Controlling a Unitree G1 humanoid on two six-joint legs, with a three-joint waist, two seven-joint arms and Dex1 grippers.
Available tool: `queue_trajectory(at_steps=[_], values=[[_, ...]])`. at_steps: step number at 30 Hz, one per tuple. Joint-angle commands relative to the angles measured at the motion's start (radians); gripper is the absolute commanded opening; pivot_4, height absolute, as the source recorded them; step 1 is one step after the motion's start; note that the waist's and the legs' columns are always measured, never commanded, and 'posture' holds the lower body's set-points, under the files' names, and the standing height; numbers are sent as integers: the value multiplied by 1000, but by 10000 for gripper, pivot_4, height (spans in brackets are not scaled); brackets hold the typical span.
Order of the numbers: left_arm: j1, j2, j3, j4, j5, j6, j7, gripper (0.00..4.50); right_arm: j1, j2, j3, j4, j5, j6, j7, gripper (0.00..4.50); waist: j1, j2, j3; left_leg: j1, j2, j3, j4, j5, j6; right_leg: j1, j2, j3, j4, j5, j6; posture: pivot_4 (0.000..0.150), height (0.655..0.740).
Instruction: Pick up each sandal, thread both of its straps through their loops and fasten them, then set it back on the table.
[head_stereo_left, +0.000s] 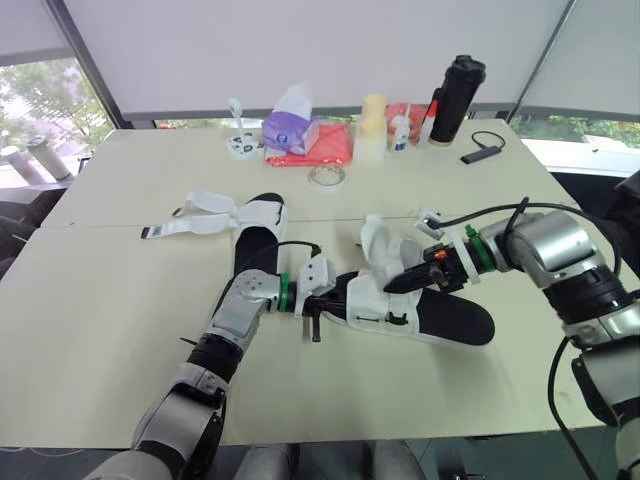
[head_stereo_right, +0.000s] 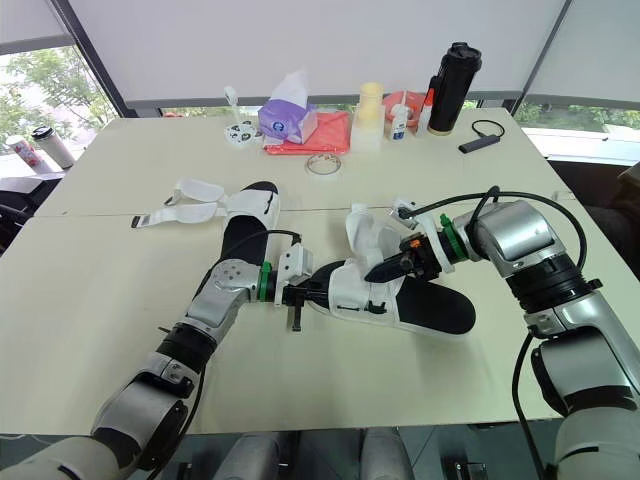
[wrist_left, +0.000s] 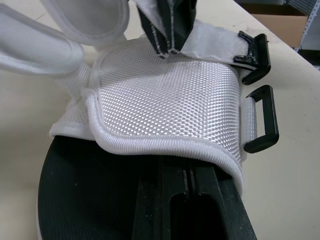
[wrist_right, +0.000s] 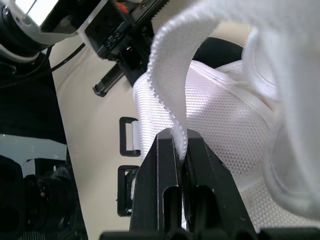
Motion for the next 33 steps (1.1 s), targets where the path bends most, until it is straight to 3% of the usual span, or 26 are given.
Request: queue_trajectory(at_steps=[1, 11, 19, 33], values=[[-4, 6, -13, 5, 10, 4, 1, 0, 26, -25, -20, -74, 26, 16, 13, 585, 0, 0, 0, 0, 0, 0, 0, 0, 0, 0, 0, 0, 0, 0, 0, 1500, 7296], [-3, -2, -11, -1, 2, 19, 1, 0, 91, -38, -68, -177, 49, 27, -34, 585, 1, 0, 0, 0, 0, 0, 0, 0, 0, 0, 0, 0, 0, 0, 0, 1500, 7296], [80, 44, -52, -246, -68, 186, -85, 0, 121, -36, -102, -204, 30, -2, -97, 585, -2, 0, 0, 0, 0, 0, 0, 0, 0, 0, 0, 0, 0, 0, 0, 1500, 7296], [98, 42, -58, -235, -56, 187, -48, 0, 228, -51, -218, -339, 57, 3, -251, 585, 2, 0, 0, 0, 1, 0, 0, 0, 0, 0, 0, 0, 0, 0, 0, 1500, 7296]])
